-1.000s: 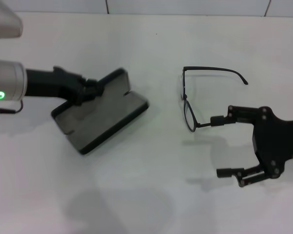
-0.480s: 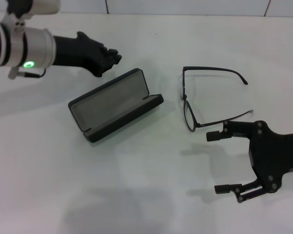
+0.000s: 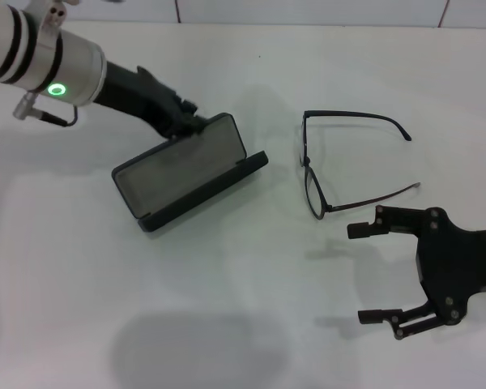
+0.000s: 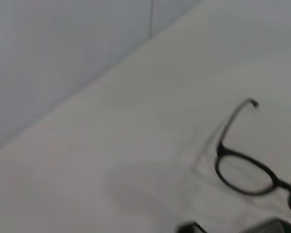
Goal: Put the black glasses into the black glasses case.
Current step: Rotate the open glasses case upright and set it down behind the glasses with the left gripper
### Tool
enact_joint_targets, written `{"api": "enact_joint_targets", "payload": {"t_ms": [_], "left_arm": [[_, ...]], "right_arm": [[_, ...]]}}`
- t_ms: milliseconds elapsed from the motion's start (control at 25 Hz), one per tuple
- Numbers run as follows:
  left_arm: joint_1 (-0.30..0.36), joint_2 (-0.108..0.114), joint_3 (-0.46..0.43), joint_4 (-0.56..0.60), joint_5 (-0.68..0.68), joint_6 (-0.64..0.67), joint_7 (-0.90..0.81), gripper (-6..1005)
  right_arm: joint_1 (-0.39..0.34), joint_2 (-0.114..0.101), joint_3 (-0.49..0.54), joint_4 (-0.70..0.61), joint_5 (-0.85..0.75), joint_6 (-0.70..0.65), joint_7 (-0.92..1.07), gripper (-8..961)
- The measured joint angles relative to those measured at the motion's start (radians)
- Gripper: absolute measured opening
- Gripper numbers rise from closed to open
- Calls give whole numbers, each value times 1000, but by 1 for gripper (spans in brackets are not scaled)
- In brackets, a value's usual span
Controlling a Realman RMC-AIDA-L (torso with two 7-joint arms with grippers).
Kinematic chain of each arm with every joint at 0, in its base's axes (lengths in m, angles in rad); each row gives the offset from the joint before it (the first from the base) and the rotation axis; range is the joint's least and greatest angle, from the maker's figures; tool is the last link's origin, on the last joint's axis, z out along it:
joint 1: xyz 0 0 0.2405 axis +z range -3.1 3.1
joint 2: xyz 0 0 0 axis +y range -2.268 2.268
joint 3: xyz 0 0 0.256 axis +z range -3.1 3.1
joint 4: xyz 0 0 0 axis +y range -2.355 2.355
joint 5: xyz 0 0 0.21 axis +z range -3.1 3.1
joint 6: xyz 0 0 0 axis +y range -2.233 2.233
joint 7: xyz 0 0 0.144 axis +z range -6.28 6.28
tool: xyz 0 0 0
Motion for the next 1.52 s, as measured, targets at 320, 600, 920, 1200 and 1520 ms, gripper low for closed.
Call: {"api": "enact_joint_targets", "payload": {"t_ms": [320, 600, 920, 1200, 1520], "left_arm": [[-20, -13, 34, 32, 78, 10, -86, 359], [-42, -33, 35, 10, 193, -28, -122, 520], [-35, -39, 75, 9, 223, -31, -150, 505], [-29, -40, 111, 8, 240, -54, -165, 337], [-29, -39, 131, 13, 236, -153, -142, 145]], "right_arm": [[13, -1, -8, 0, -20, 24, -12, 888], [18, 0, -49, -2, -21, 54, -13, 888], [29, 3, -66, -3, -21, 63, -13, 889], [30, 5, -67, -2, -19, 63, -13, 889], [29, 6, -70, -1, -19, 59, -13, 889]]}}
